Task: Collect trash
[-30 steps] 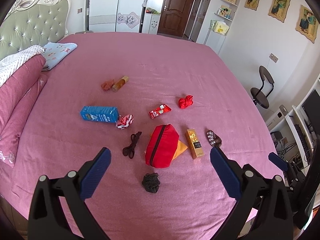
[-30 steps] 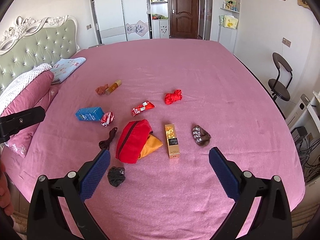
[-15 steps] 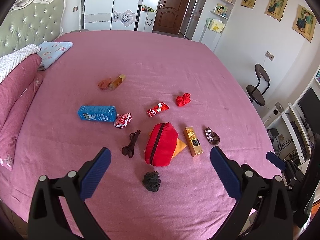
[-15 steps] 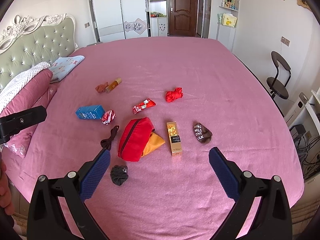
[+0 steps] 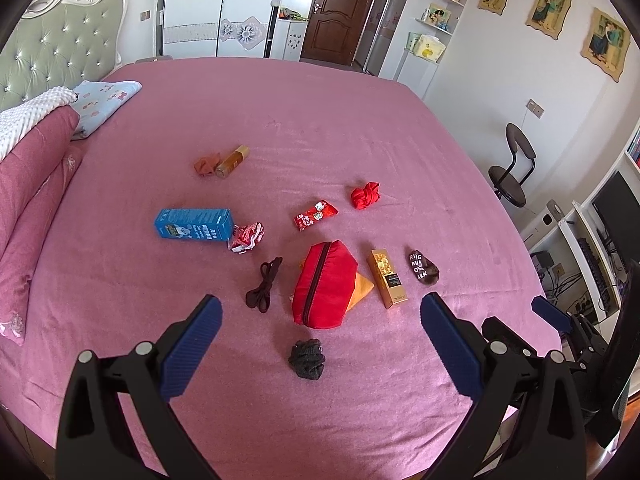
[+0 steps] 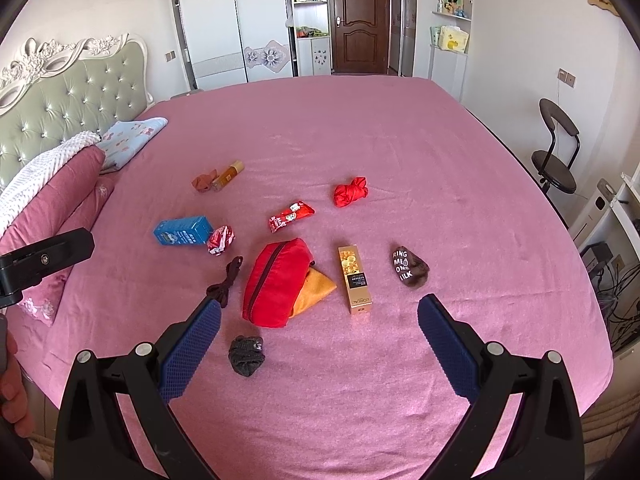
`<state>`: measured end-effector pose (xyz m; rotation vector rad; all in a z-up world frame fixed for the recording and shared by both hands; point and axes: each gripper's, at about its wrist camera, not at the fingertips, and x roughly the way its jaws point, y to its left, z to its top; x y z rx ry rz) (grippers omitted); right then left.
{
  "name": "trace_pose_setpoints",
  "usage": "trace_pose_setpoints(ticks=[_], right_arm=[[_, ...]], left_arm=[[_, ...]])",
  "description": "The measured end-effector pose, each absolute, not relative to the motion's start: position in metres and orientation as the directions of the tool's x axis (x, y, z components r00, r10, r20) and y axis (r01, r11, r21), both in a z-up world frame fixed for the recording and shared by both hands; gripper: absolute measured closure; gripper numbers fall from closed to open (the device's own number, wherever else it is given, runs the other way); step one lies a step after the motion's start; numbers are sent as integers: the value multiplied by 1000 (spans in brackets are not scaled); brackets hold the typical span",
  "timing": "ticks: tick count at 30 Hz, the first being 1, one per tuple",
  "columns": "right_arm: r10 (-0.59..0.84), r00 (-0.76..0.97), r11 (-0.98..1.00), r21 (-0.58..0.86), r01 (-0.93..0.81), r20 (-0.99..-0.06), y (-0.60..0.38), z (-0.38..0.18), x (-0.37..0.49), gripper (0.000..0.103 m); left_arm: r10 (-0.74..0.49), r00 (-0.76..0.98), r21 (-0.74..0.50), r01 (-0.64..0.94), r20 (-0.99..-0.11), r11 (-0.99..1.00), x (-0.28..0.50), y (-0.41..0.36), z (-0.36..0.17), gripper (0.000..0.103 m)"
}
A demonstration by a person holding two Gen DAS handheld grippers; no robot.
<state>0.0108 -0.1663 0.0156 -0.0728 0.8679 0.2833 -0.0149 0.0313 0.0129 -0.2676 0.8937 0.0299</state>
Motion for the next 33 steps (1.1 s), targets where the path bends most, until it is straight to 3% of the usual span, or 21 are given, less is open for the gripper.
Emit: trace_pose_setpoints(ticks=[15,33], right_arm=[[249,574,943,60,-328,-780,-172,9,28,8],[281,463,923,104,-371,-841,-149,-42,50,8]], left_arm=[[-73,615,-240,-194,-785,951,-1,24,8,4],[-51,486,-230,-317,-873,920,13,57,-61,4]])
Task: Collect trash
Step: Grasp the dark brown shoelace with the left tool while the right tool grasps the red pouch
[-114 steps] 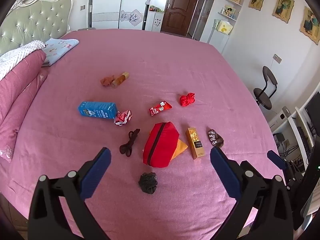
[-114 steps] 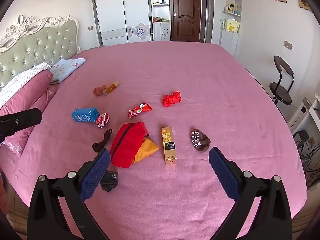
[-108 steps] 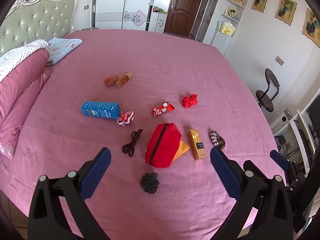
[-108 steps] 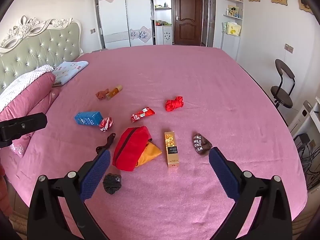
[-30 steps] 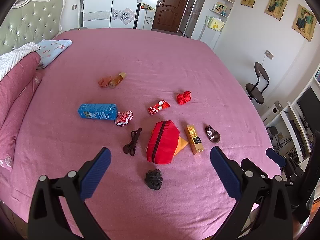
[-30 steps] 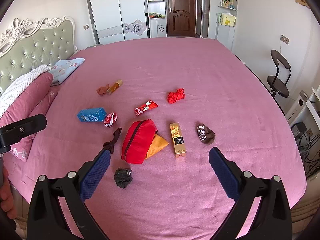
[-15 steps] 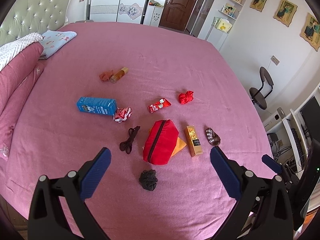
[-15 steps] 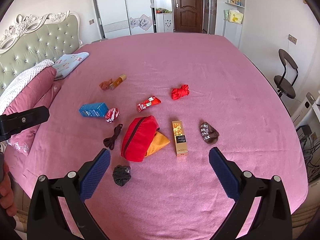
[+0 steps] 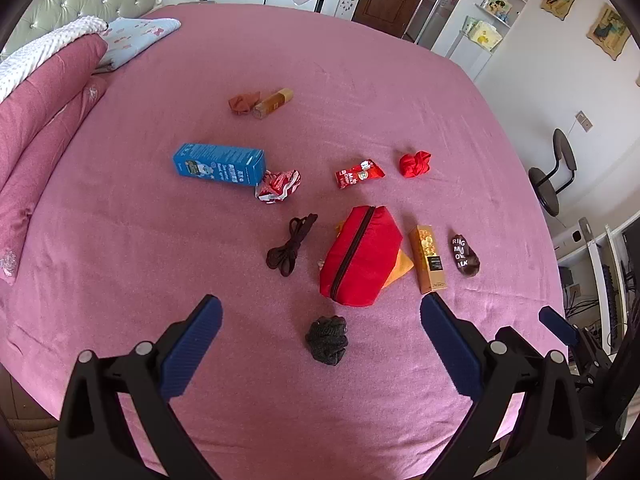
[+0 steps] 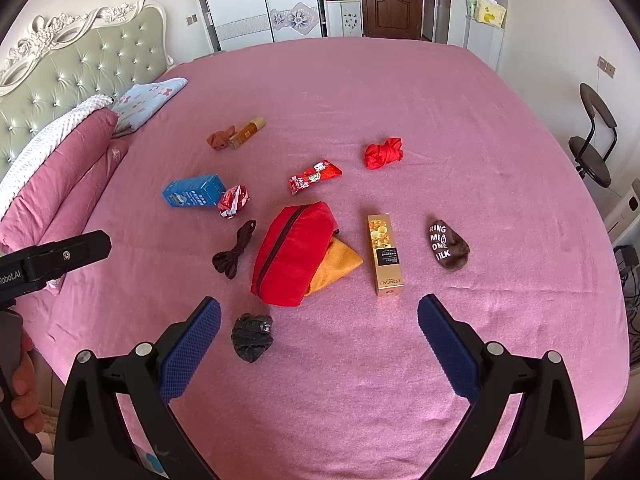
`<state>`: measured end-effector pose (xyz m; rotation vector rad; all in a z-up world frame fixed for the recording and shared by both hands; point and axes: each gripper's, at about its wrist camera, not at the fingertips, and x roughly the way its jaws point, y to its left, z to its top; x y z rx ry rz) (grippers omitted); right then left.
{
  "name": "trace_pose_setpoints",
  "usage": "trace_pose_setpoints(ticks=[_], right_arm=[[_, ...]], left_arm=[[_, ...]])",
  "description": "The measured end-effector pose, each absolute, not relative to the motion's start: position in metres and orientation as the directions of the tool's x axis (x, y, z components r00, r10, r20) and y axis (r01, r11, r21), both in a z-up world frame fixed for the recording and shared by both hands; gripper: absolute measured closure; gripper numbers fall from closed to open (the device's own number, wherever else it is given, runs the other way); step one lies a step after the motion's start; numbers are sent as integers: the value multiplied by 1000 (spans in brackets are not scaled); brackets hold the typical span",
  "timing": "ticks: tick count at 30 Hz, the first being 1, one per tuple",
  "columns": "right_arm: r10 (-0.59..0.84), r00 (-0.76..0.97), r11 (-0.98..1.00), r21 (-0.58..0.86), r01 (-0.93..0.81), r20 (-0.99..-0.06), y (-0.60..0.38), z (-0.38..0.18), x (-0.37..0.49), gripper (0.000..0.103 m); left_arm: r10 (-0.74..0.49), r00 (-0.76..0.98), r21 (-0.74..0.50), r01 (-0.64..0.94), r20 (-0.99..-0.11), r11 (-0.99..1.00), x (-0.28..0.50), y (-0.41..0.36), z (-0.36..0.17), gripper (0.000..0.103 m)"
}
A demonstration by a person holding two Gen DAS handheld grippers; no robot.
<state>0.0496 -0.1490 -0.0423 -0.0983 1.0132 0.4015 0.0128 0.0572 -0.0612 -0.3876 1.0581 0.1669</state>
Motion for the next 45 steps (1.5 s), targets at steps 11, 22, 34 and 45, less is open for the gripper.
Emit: trace_pose_setpoints(ticks=[11,22,34,45], right_arm=[[287,390,916,132,-379,-875,-118,-97,92,8],[289,313,911,159,-381,-905,-98,-154,141,8],[300,258,918,205,-339,-918,-96,-190,162,11],[351,215,906,272,-326,-912,-91,-205,177,14]], left_arm=[[-58,389,-197,-326,-919,925,69,79,-133,4],[-53,295,-147,-308,-954,940,132,99,-203,4],[-53,139,-87,-250,-989,964,182,94,-293,12],[-71,111,-102,-307,-991,946,186,106,-313,80]])
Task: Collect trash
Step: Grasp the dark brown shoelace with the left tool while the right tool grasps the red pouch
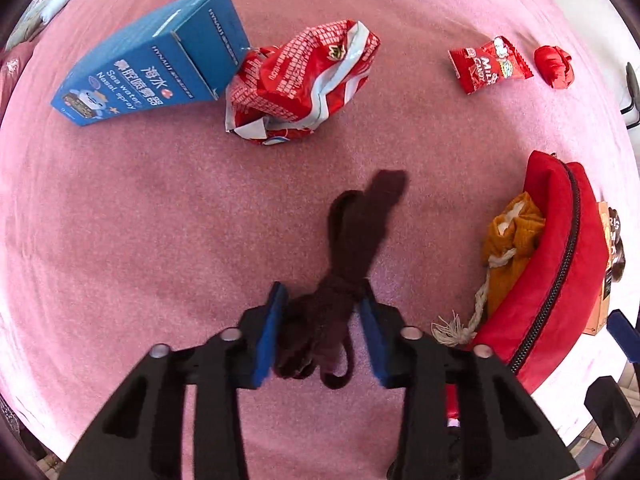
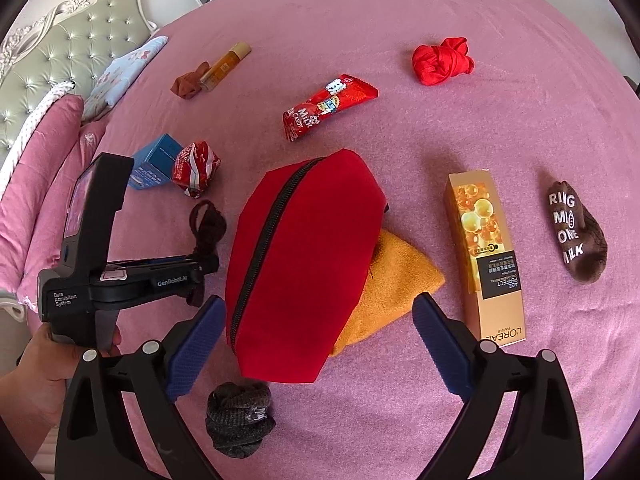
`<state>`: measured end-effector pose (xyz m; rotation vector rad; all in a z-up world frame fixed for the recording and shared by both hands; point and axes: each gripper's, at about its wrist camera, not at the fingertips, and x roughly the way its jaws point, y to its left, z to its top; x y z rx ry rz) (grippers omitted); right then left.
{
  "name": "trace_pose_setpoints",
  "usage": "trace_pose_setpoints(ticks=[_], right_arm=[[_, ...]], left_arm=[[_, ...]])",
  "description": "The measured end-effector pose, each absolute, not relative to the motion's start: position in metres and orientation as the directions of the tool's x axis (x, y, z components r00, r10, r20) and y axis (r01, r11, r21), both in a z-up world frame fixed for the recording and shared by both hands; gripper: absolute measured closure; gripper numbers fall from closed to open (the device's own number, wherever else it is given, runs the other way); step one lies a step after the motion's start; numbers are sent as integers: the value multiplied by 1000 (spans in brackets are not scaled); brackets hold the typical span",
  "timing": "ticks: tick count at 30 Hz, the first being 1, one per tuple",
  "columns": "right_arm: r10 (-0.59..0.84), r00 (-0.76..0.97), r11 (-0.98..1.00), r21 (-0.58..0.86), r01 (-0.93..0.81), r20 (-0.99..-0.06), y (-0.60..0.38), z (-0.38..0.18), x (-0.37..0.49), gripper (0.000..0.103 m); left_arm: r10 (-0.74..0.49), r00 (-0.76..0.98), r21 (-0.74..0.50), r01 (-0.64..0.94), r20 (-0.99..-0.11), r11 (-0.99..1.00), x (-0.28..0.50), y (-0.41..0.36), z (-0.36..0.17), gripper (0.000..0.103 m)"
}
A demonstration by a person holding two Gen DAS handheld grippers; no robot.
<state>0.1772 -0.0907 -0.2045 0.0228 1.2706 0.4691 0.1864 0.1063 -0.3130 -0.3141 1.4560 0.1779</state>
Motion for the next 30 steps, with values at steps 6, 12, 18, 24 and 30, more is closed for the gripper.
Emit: trace_pose_setpoints(ticks=[6,12,18,24,30], right_arm=[[405,143,894,359,-267,-903,-92,-223,190,29],[382,123,908,347,-234,-916,-94,-235,197,63],[391,138,906,354,-233,-910,-104,-227,198,92],[378,181,903,319,-288,-908,-100,-205,185,100],[410,208,889,339,-308,-888,-102,-175,173,101]], left_arm=[[-193,191,-255,-385,-962,887,175,130,-304,86],[-244,225,-316,-385,-943,867,155,135,-293,85],[-258,229,-331,-388,-939,860,142,123,-278,85],[-275,250,-354,-367,-928,860,132,109,-258,85],[-283,268,-363,-326,-921,873,116,97,-228,85]])
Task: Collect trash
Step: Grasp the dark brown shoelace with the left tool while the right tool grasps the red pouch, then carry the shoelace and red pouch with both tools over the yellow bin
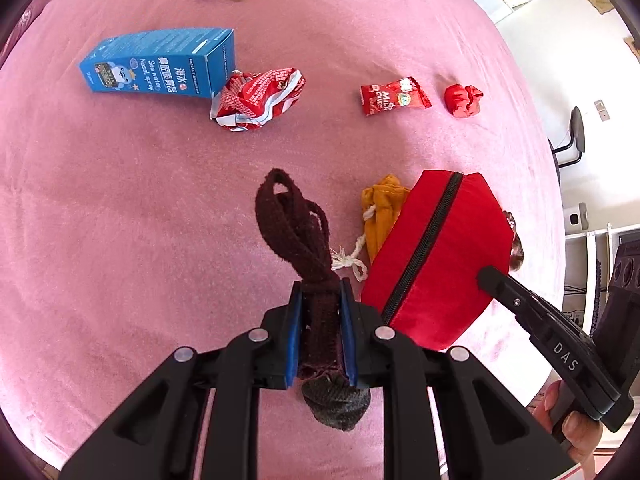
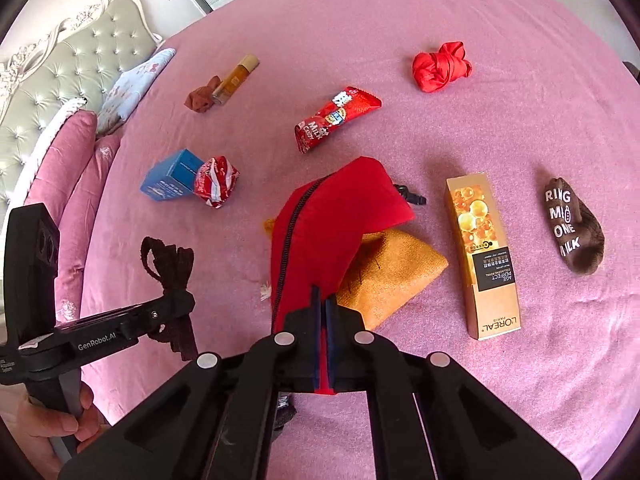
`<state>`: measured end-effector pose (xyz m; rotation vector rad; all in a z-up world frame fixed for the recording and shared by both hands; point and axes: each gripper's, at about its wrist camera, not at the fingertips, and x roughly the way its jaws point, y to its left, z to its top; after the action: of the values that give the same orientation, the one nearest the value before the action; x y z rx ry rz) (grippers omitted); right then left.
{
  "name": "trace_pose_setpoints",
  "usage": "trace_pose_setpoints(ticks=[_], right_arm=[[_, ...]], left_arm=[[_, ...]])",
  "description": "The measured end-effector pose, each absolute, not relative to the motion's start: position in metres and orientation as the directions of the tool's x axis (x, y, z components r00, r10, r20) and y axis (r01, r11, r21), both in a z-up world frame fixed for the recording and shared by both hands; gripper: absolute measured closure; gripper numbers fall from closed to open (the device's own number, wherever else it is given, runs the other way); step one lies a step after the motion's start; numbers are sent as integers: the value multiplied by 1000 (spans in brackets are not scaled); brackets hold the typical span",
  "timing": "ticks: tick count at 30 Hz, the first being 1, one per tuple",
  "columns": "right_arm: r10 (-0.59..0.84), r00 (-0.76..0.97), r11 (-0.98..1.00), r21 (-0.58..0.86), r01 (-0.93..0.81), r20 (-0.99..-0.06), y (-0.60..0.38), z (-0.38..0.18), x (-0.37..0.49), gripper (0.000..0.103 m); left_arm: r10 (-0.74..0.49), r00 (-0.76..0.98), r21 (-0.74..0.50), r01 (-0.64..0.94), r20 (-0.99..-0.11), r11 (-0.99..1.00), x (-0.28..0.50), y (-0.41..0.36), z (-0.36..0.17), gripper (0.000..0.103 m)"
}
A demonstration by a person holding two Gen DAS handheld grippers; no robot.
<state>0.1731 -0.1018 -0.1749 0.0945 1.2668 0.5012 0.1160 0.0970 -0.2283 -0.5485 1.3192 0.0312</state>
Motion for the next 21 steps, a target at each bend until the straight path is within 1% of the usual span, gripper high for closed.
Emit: trace_pose_setpoints(ticks=[5,12,16,21], right_arm=[[430,243,882,346,-320,-870,-113,-143,155,101],[419,313,903,354,-246,-852,-159,-109,111,101],[379,370,925,333,-184,-848,-195,-95,75,101],[326,411,942,331,-60,-851,-255,-88,26,101]], left_arm=[[-296,293,-379,-287,-909,880,98,85,-198,85],[-337,299,-393,-154,-893,907,73,41,-160,85],[-375,268,-402,-51,-887,914,58,1,-151,85],[-417,202,-407,91,-886,909,40,-66,-148,85]])
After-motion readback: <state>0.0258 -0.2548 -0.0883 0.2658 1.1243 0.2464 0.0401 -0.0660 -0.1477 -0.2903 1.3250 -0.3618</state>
